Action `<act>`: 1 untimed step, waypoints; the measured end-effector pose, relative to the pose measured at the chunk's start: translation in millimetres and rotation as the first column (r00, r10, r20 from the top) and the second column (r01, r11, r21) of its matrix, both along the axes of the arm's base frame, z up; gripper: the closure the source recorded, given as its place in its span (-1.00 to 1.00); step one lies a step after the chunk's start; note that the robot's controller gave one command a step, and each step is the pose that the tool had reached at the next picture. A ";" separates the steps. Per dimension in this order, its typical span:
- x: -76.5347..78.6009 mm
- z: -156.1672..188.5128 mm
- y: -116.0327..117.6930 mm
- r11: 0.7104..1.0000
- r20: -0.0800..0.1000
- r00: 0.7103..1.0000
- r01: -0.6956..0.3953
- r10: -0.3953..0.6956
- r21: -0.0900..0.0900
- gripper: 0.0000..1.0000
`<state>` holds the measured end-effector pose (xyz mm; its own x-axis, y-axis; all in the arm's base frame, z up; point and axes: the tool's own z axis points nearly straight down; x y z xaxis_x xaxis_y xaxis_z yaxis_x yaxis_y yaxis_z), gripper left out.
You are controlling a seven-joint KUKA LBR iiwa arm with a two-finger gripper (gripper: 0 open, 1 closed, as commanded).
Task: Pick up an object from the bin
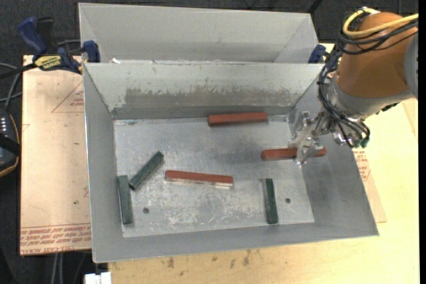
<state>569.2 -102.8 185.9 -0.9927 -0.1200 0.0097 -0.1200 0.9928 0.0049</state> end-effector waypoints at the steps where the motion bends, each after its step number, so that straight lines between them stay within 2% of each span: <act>1: -0.3 -7.1 -1.8 0.999 0.026 0.999 0.045 -0.045 -0.005 1.00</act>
Offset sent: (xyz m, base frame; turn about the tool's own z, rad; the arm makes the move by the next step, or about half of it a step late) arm 0.0037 -0.0257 0.1268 0.1450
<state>569.0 -104.7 178.8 -0.9970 -0.0756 -0.0158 -0.0756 0.9971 -0.0029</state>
